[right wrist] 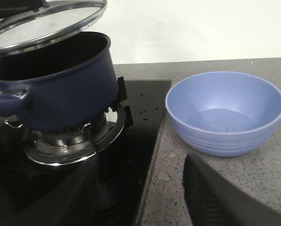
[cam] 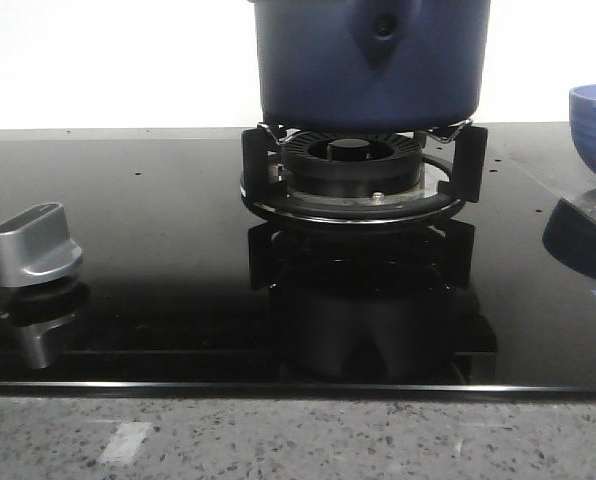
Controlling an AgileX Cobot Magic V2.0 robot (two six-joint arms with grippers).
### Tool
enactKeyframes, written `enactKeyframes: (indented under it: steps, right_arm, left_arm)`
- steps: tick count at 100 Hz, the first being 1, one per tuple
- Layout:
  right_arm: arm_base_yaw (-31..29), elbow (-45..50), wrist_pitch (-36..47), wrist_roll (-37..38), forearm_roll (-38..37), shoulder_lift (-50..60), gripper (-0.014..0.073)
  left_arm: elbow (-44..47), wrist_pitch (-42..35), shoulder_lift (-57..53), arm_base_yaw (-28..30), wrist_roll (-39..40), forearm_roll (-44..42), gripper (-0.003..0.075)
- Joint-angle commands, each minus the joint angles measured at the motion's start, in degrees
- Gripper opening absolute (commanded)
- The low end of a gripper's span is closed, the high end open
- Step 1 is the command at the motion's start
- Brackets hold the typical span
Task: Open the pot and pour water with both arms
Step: 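Lower the right gripper onto the blue bowl rim and grasp it, then lift the blue bowl with the right gripper and carry it over the pot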
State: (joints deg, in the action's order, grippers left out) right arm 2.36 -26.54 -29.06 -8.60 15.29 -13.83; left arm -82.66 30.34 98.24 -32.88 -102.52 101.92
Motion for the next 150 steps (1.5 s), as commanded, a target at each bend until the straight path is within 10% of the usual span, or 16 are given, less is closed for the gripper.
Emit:
enactKeyframes:
  steps: [1, 75, 102, 150]
  right_arm:
    - [0.20, -1.37, 4.12, -0.70, 0.50, -0.99, 0.0363]
    - [0.20, -9.00, 6.70, 8.60, 6.69, -8.07, 0.0363]
    - [-5.47, -28.29, -9.26, 14.84, -7.12, -25.75, 0.0363]
    - [-14.32, -49.23, -25.30, 20.30, -7.69, -50.38, 0.0363]
  left_arm:
    - [-2.46, 2.40, -3.72, 1.04, 0.38, 5.37, 0.0335]
    - [-2.46, 12.07, -8.47, 15.21, 7.39, -8.02, 0.0335]
    - [-2.46, 16.56, -8.47, 20.14, 9.22, -9.30, 0.0335]
    - [-2.46, 15.61, -8.47, 21.14, 9.22, -9.19, 0.0335]
